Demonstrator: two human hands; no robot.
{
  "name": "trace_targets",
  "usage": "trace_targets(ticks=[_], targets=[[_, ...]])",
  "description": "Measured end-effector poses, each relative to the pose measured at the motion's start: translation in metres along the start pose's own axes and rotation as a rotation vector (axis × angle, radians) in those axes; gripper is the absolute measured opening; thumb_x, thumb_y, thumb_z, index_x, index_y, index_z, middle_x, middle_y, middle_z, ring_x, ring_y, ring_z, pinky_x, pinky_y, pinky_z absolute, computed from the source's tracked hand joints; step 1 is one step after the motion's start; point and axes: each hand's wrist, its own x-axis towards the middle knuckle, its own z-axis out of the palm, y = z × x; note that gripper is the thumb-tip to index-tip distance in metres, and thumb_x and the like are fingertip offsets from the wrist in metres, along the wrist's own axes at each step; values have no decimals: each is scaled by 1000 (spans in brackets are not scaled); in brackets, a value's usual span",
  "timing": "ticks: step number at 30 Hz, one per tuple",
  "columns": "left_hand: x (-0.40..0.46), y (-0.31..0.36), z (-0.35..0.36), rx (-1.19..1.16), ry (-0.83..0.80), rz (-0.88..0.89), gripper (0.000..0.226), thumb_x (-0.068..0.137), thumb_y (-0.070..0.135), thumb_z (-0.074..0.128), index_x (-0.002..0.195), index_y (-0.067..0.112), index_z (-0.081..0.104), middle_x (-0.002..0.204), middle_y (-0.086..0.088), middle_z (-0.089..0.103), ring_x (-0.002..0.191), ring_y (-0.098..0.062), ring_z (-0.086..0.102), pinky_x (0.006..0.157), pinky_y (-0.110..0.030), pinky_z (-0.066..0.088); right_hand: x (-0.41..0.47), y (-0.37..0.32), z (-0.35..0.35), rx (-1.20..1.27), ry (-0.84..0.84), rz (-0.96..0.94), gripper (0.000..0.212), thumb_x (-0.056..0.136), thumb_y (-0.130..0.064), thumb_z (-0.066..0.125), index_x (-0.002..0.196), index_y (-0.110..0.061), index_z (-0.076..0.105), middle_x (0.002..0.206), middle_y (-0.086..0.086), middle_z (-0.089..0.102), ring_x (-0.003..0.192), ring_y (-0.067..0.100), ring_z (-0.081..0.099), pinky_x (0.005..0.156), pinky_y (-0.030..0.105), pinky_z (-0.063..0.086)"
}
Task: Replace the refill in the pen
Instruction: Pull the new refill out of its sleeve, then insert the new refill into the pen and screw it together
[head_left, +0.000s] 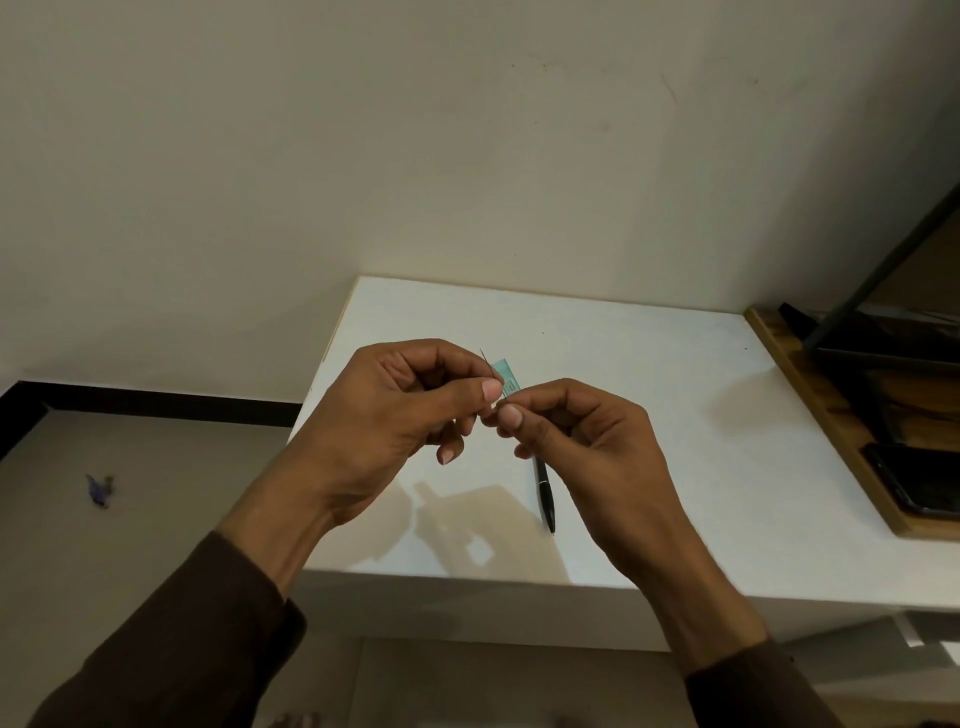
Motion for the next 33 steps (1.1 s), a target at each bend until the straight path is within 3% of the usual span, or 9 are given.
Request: trace_targets(ticks=[5, 10, 16, 19, 23, 26, 29, 33], targets=[[3, -1, -9, 7, 106, -193, 11, 88, 2, 72, 77, 0, 74, 68, -9, 61, 58, -17, 50, 45, -26, 40, 2, -3, -13, -12, 104, 8, 23, 87, -38, 73, 105, -24, 78, 104, -4, 81, 102, 17, 74, 93, 49, 59], [4, -25, -11, 270, 155, -468, 13, 82, 1, 75, 69, -2, 75, 61, -10, 66, 52, -17, 50, 42, -24, 38, 2, -5, -21, 9, 160, -24, 16, 93, -27, 72, 105, -19, 78, 104, -1, 81, 103, 19, 74, 96, 54, 57], [3, -47, -6, 482, 255, -539, 17, 79, 6, 75, 72, -10, 73, 63, -17, 66, 47, -23, 51, 44, -23, 38, 1, -2, -18, -5, 150, -33, 12, 97, -14, 69, 105, -16, 77, 104, -1, 81, 103, 18, 74, 96, 53, 57], [3, -51, -4, 490, 265, -562, 17, 77, 1, 72, 74, -15, 72, 61, -19, 65, 34, -17, 48, 40, -20, 37, 2, -1, -18, -8, 142, -34, 12, 97, -12, 68, 105, -16, 77, 104, -1, 81, 103, 19, 74, 95, 51, 58], [3, -53, -9, 454, 276, -569, 19, 77, -1, 72, 80, -20, 70, 61, -21, 63, 37, -19, 46, 39, -21, 38, 2, 1, -18, -12, 131, -31, 15, 99, -7, 64, 105, -14, 76, 104, -1, 81, 100, 21, 74, 88, 43, 60], [4, -46, -15, 407, 260, -506, 12, 81, 1, 78, 85, -10, 76, 69, -19, 72, 39, -13, 54, 39, -23, 44, 1, 1, -17, -16, 118, -26, 17, 101, -3, 60, 104, -13, 73, 105, -1, 81, 95, 22, 75, 81, 36, 61], [7, -30, -17, 299, 288, -288, 19, 78, 5, 84, 95, 5, 77, 75, -14, 77, 53, -12, 64, 47, -27, 51, 1, 0, -15, 50, 102, 2, 13, 101, -2, 59, 105, -13, 63, 104, 1, 81, 90, 23, 76, 77, 31, 60], [9, -1, -4, 88, 332, -13, 26, 68, 12, 86, 90, 1, 76, 76, -16, 77, 56, -20, 67, 51, -29, 54, 0, -4, -10, 88, 78, 23, 25, 101, -4, 59, 122, -17, 59, 103, -2, 82, 90, 22, 76, 80, 33, 62]])
